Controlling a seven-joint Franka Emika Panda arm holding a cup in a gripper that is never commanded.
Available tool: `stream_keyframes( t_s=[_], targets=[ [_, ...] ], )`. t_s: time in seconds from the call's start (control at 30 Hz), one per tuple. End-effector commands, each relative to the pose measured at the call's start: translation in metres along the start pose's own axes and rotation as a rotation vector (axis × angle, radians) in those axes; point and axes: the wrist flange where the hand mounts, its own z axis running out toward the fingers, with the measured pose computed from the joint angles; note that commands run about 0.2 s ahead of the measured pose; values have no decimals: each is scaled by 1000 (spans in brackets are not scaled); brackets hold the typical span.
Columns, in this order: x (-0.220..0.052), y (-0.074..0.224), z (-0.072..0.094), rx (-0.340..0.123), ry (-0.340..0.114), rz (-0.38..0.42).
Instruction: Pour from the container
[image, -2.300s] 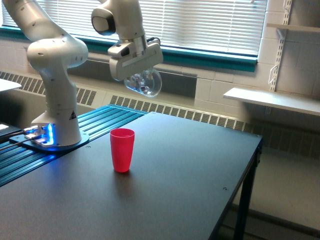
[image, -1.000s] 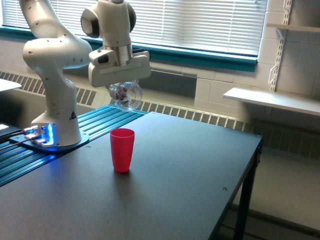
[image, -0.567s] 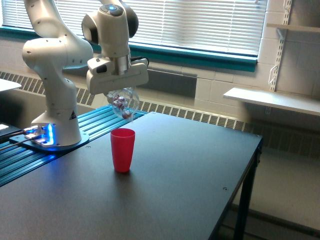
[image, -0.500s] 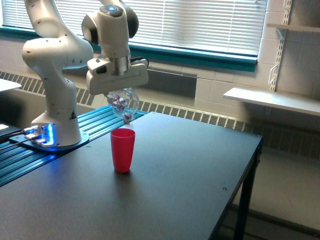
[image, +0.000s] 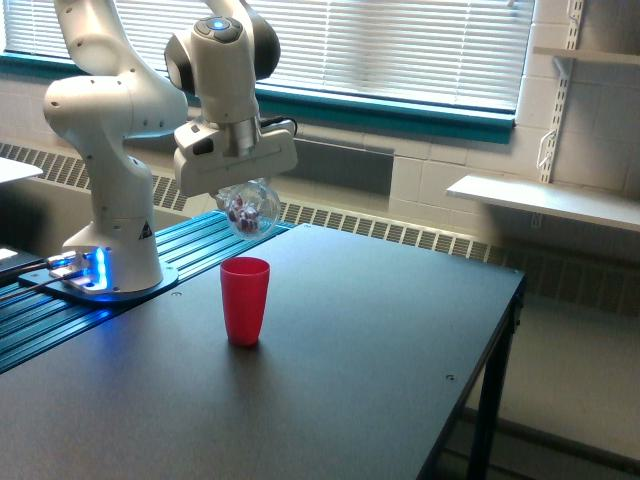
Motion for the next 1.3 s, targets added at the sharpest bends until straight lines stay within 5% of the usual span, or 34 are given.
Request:
stream_keyframes(
  t_s=[0.03, 0.57, 1.1, 1.23, 1.3],
  targets=[
    [5, 14, 14, -35, -40, -15],
    [18, 21, 8, -35, -29, 57],
    [23, 27, 8, -30, -68, 47],
    [20, 24, 9, -43, -35, 47],
    [14, 22, 13, -93, 19, 46]
  ],
)
